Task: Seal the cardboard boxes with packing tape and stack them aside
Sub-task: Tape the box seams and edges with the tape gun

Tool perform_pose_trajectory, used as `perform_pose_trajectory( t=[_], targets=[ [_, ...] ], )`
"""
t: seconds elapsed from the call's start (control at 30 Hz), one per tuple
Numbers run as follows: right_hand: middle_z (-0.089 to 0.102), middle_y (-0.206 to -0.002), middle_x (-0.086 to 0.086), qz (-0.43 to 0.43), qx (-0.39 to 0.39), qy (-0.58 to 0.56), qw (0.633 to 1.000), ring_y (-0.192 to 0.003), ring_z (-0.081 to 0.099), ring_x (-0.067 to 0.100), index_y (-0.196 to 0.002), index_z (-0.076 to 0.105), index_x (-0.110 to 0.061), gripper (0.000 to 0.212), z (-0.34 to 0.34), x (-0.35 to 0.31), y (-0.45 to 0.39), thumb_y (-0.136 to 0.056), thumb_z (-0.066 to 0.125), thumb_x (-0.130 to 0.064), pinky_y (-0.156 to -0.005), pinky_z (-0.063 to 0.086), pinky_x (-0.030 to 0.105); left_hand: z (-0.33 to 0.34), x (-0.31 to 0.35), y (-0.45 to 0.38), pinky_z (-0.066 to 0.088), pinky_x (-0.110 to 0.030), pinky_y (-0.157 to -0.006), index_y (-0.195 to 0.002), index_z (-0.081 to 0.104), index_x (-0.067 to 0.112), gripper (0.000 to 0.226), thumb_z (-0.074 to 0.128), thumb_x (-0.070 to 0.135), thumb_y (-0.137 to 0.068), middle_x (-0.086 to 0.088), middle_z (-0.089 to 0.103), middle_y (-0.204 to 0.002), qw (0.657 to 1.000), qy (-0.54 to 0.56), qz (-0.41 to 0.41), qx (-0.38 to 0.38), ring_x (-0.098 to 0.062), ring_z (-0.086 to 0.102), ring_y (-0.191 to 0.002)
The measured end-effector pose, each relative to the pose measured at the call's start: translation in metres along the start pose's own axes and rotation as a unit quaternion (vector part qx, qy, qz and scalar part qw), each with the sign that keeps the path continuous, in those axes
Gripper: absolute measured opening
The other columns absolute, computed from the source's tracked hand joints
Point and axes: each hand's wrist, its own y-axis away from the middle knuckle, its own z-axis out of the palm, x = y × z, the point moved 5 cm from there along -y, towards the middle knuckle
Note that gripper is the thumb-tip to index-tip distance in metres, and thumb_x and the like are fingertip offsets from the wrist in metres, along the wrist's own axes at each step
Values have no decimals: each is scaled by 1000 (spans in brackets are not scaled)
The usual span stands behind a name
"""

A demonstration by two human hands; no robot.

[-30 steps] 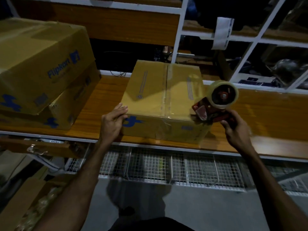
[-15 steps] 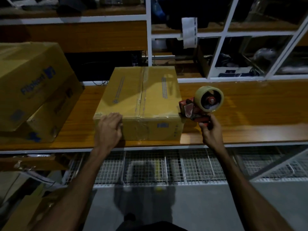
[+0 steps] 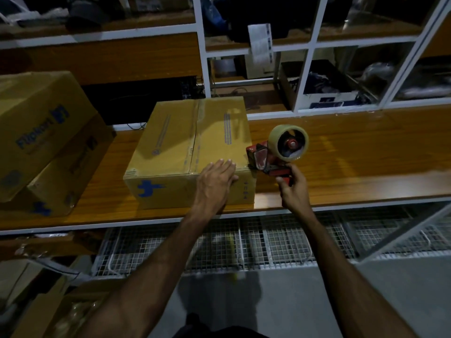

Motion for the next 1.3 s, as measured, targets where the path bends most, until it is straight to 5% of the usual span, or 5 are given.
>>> perform_pose_trajectory(
  t=[0.2, 0.4, 0.57, 0.73, 1.3],
  targets=[
    [68, -133, 11, 37, 54, 28, 997, -124, 64, 29, -140, 60, -9, 46, -59, 33, 12, -97, 67, -25, -105, 53, 48, 6, -2, 1, 42, -49, -116, -139, 63, 13, 41, 68, 26, -100, -10, 63, -143, 1000, 1, 1, -10, -30, 59, -135],
    [66, -124, 8, -19, 38, 135, 990, -117, 62, 28, -135, 62, -17, 37, -102, 29, 14, -98, 58, -23, -100, 53, 59, 7, -2, 1, 44, -51, -115, -136, 65, 9, 42, 72, 24, -98, -12, 65, -140, 1000, 14, -5, 6, -32, 61, -133],
    [59, -119, 7, -131, -41, 422, 896, -107, 56, 32, -146, 52, -29, 61, -97, -8, 4, -93, 59, 0, -85, 46, 52, 7, -3, 1, 40, -51, -116, -138, 64, 9, 42, 67, 26, -100, -13, 64, -141, 1000, 27, -8, 10, -32, 59, -134],
    [59, -116, 10, -165, -42, 500, 849, -103, 55, 31, -147, 55, -27, 60, -75, -21, 4, -94, 55, 2, -86, 39, 46, 8, -3, 2, 42, -52, -116, -137, 65, 9, 41, 68, 22, -98, -12, 64, -141, 999, 37, -7, 21, -31, 59, -135],
    [57, -126, 8, -155, -81, 436, 883, -113, 53, 30, -152, 46, -30, 67, -112, -21, -9, -96, 56, 7, -90, 42, 53, 6, -7, 4, 44, -52, -113, -137, 65, 9, 40, 60, 10, -97, -13, 66, -139, 999, 36, 17, 33, -33, 62, -132]
  ],
)
